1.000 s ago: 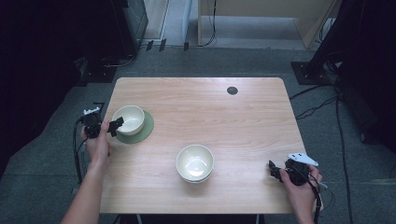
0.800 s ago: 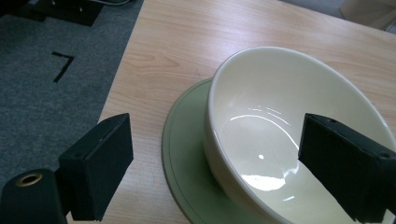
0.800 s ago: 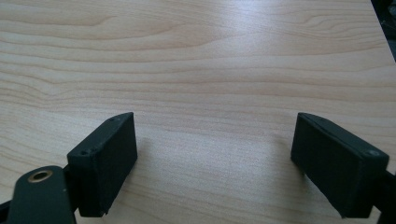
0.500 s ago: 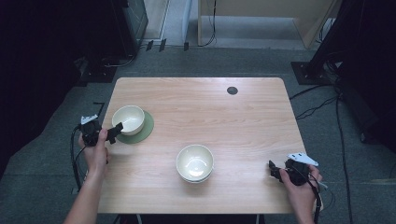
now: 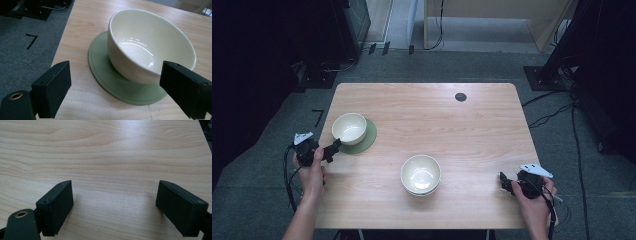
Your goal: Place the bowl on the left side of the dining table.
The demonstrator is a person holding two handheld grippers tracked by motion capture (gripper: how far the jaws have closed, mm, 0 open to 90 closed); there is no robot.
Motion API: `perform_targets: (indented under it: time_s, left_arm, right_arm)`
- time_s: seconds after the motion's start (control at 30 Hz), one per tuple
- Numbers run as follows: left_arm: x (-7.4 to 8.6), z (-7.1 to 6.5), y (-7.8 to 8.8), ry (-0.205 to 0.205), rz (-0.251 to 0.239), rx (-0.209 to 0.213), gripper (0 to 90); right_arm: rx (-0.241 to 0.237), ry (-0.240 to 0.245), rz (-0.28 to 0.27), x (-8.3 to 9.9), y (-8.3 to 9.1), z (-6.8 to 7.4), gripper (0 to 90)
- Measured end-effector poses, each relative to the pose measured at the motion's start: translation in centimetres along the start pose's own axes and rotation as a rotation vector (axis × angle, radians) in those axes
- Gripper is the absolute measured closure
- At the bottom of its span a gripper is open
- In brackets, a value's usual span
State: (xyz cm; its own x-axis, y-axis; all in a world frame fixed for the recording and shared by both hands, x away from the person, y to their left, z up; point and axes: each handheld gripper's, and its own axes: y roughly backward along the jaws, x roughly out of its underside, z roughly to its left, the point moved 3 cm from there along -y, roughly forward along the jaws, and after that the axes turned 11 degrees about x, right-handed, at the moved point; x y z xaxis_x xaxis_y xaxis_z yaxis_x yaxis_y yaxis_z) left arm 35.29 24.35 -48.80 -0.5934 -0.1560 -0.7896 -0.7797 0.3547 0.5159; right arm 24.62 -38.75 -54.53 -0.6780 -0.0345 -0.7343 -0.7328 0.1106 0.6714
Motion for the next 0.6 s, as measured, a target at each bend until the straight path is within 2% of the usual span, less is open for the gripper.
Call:
perform_targets:
  time_s: [0.37,0.6]
  left_arm:
    - [1.6,-0.4,1.3,-0.018,0.003,0.016,9.7]
    - [2.8,-0.9,1.9,-0.049,0.014,0.013,9.7]
  right_arm:
    - [0.0,0.001,0.001,0.0,0.0,0.0,14.0]
    - [0.0,0.001,0.001,0.0,0.0,0.0,14.0]
